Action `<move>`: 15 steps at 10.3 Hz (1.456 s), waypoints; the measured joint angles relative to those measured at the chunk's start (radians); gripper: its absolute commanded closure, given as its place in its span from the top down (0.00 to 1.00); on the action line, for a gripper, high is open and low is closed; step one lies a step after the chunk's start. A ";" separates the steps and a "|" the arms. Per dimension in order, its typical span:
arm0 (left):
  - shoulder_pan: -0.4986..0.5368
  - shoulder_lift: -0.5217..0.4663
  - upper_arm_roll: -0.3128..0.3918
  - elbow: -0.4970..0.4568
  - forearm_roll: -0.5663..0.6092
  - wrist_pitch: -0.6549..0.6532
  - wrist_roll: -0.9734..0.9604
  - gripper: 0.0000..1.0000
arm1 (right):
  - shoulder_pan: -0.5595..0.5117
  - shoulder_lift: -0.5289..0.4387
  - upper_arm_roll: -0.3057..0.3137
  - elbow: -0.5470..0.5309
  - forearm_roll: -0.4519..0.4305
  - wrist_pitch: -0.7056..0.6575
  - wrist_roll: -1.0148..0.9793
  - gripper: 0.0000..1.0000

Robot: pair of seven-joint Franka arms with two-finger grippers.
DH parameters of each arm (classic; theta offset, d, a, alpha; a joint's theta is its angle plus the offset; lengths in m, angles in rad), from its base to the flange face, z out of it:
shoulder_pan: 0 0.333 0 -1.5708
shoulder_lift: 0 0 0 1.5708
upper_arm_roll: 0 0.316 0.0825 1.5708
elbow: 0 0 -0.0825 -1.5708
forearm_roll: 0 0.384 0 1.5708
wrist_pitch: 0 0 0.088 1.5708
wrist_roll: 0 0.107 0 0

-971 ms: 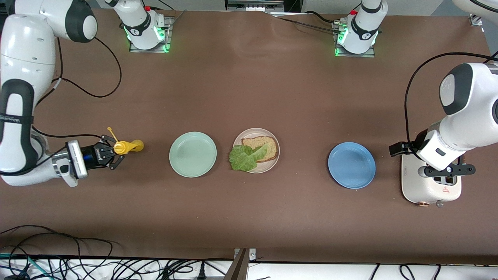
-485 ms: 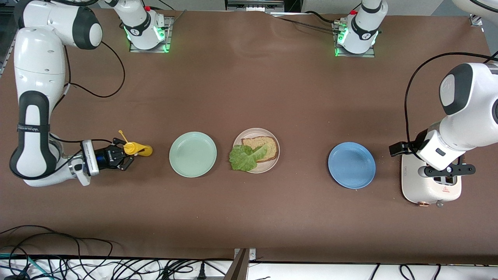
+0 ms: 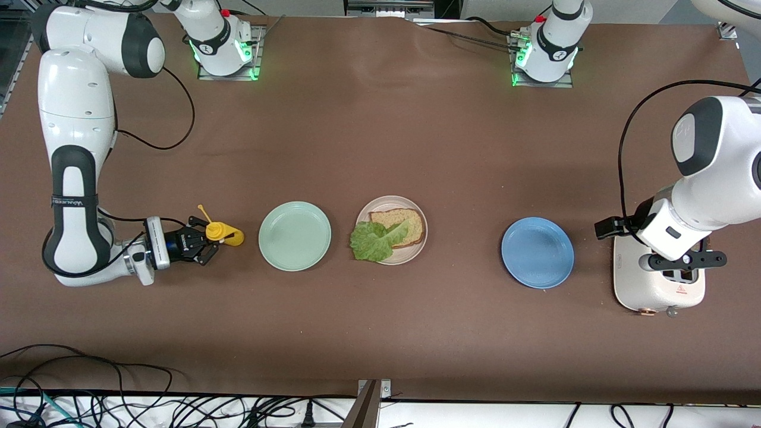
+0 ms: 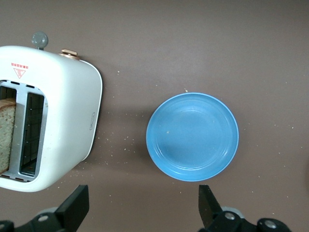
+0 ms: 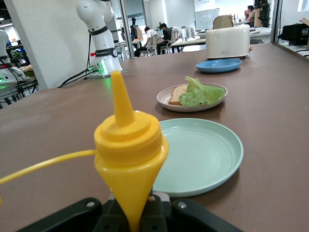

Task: Make sandwich on beige plate with both arms
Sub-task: 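Lower the mustard bottle onto the table and open the right gripper, then withdraw the right gripper while the left gripper reaches the toaster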

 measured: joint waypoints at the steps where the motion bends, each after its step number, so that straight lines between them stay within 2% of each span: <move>1: 0.000 0.000 0.000 0.000 0.000 0.000 0.000 1.00 | 0.001 0.002 0.000 -0.013 0.000 0.001 -0.013 0.62; 2: 0.000 0.000 0.000 0.000 0.000 0.000 0.000 1.00 | 0.001 0.001 0.000 -0.014 0.000 -0.001 -0.016 1.00; 6: 0.000 0.000 0.000 0.000 0.000 0.000 0.000 1.00 | -0.001 -0.001 -0.004 -0.014 -0.005 -0.001 -0.018 1.00; 10: 0.000 0.000 0.001 0.000 0.000 0.000 0.000 1.00 | -0.013 -0.020 -0.034 -0.003 -0.096 -0.023 -0.018 1.00; 13: 0.000 0.000 0.001 0.000 0.000 0.000 0.000 1.00 | -0.019 -0.035 -0.149 0.004 -0.132 -0.113 -0.016 1.00; 15: 0.000 0.000 0.001 0.000 0.000 0.000 0.000 1.00 | -0.021 -0.055 -0.198 0.048 -0.201 -0.155 0.038 1.00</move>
